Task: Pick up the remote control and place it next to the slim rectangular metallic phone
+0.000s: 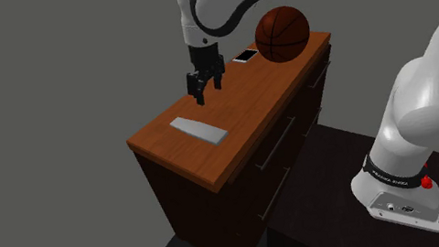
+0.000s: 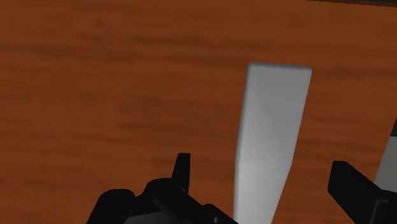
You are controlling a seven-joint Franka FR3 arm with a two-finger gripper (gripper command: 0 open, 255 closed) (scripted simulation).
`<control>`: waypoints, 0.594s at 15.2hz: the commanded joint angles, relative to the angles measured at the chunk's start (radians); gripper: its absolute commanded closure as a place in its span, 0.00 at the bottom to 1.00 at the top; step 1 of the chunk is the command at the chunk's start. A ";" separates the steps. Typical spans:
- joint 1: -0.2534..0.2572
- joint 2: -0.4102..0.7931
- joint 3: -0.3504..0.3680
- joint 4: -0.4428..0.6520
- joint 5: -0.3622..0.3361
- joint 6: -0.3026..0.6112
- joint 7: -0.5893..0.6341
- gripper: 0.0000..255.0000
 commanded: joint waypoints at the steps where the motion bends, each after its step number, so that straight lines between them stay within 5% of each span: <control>1: 0.003 0.073 0.013 0.029 -0.014 0.029 0.034 0.00; 9: 0.025 0.317 0.034 0.147 -0.074 0.107 0.137 0.00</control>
